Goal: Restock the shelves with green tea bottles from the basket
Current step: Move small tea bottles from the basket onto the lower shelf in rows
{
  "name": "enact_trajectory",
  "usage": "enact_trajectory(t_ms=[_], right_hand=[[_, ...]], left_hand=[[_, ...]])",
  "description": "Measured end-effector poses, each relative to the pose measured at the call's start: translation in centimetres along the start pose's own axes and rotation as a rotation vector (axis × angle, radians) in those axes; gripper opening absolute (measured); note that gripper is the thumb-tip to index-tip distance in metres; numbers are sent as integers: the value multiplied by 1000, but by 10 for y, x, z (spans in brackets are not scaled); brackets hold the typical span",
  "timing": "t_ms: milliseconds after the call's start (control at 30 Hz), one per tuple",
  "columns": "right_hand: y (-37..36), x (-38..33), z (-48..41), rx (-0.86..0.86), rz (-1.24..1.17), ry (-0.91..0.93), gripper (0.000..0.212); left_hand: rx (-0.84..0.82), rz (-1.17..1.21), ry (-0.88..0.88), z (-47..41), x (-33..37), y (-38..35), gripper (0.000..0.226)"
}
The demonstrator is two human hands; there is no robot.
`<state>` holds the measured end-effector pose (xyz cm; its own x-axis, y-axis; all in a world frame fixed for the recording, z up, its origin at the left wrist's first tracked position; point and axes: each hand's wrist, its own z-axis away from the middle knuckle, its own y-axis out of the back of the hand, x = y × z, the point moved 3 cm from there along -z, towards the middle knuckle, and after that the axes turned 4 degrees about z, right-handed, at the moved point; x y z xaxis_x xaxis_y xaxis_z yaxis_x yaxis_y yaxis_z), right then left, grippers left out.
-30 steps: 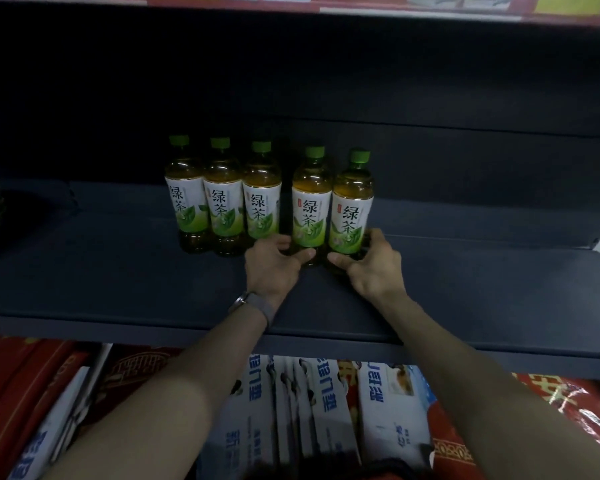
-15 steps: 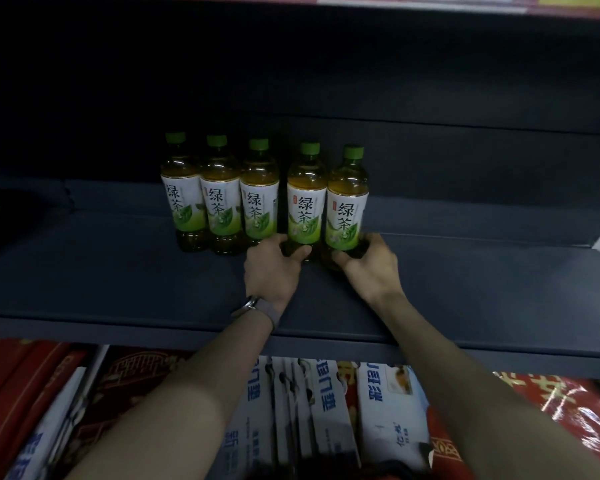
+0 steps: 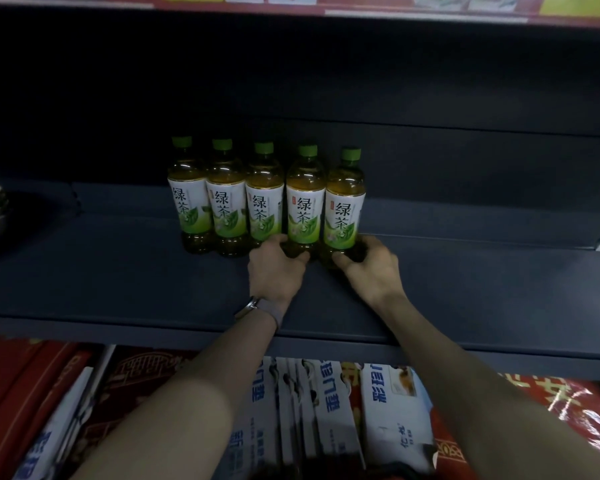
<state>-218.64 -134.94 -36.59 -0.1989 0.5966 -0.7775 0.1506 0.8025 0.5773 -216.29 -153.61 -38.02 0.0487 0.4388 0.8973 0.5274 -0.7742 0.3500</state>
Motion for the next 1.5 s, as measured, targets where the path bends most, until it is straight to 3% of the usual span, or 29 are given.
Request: enact_trajectory(t_ms=[200,367,700,900,1033,1167,1500], right_hand=[[0,4,-3,2,43,22,54],[-2,2,-3,-29,93,59,45],[0,-2,0,-37,65,42,43],[2,-8,6,-29,69,0,42],[6,-12,12,-42,104,-77,38],[13,-16,37,-26,136,-103,34],[51,-34,141,-97,237,-21,38]], left_hand=[[10,-24,5,0,1,-1,51],[2,-3,1,0,2,1,26],[7,6,3,1,0,1,29],[-36,22,44,-1,-10,-1,47],[-154,50,112,14,18,17,23],[-224,52,166,31,23,33,47],[-370,-9,70,117,55,80,34]])
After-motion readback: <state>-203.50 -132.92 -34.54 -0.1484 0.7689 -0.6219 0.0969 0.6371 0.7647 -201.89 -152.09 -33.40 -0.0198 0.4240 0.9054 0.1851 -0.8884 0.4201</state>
